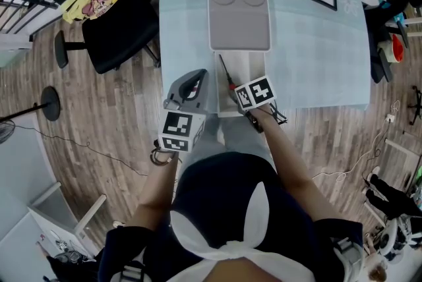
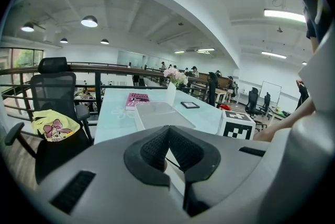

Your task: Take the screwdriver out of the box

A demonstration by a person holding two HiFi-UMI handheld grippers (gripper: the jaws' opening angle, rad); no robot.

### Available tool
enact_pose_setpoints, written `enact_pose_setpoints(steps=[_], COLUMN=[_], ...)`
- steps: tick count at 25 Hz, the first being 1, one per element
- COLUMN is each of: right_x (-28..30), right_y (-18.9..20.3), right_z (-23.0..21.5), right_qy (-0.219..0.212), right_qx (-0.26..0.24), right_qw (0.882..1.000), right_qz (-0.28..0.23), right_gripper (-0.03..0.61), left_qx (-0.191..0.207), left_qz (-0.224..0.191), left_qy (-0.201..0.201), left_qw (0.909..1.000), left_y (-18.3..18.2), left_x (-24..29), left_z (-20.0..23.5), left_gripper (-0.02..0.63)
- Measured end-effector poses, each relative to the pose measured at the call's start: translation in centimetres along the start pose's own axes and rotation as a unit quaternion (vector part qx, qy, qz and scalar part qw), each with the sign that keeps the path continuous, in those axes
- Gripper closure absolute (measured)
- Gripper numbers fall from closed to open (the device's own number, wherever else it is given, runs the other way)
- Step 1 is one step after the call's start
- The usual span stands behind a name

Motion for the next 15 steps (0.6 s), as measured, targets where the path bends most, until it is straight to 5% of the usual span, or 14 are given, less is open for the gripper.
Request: enact_pose_setpoints(steps=[15], right_x=[-1.2], right_y=[0.6], right_z=[0.4], right_qy=[-0.006], right_qx=[-0.010], right_qw=[1.000], right_qz=[-0.011], right_gripper=[0.477], left_qx=[-0.005], left_qz=[-0.007], left_qy=[-0.003], left_qw=[1.0000], left_y=[0.0], left_x=[0.1], left_z=[-0.2], left_gripper=[0.597])
Point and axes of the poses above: the fingertips, and each gripper's own axes: x forward along the fingers, z to its left, y out of its underside, the point moved 3 cm from there along -x, backward along the fingers, and after that the axes turned 13 degrees about -y, right-handed, at the moved point
